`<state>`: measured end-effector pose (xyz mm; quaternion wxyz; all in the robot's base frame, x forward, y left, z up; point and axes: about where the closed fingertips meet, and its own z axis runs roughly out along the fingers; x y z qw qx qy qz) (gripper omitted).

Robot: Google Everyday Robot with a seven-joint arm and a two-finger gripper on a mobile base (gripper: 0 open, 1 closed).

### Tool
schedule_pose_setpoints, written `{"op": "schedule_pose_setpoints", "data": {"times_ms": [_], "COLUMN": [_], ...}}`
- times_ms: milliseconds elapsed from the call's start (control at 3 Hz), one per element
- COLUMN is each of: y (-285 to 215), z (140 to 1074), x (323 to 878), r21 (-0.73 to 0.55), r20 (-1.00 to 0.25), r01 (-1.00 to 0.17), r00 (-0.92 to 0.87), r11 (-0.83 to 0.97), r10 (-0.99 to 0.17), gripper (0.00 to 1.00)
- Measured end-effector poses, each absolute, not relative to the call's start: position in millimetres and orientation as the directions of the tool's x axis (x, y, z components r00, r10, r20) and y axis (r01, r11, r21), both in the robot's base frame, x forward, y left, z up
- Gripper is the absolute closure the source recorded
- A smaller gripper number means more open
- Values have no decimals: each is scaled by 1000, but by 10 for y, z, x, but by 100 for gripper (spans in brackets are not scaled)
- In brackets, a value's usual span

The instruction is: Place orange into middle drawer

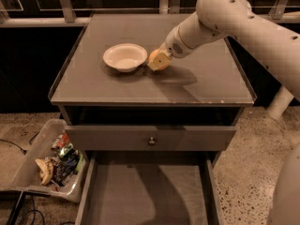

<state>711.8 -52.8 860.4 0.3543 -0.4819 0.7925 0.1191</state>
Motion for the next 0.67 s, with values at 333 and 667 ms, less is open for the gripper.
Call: {"op": "schedule_pose_setpoints", "data": {"times_ms": [333,667], "y": [-556,-667], "z": [8796,9055], "x": [7012,6716], "r21": [-163,-191], "r20": [-697,-730], "r01": [-859,-862], "r00": [-248,-195], "r11": [485,469], "r10": [-673,-655], "gripper": [100,100]}}
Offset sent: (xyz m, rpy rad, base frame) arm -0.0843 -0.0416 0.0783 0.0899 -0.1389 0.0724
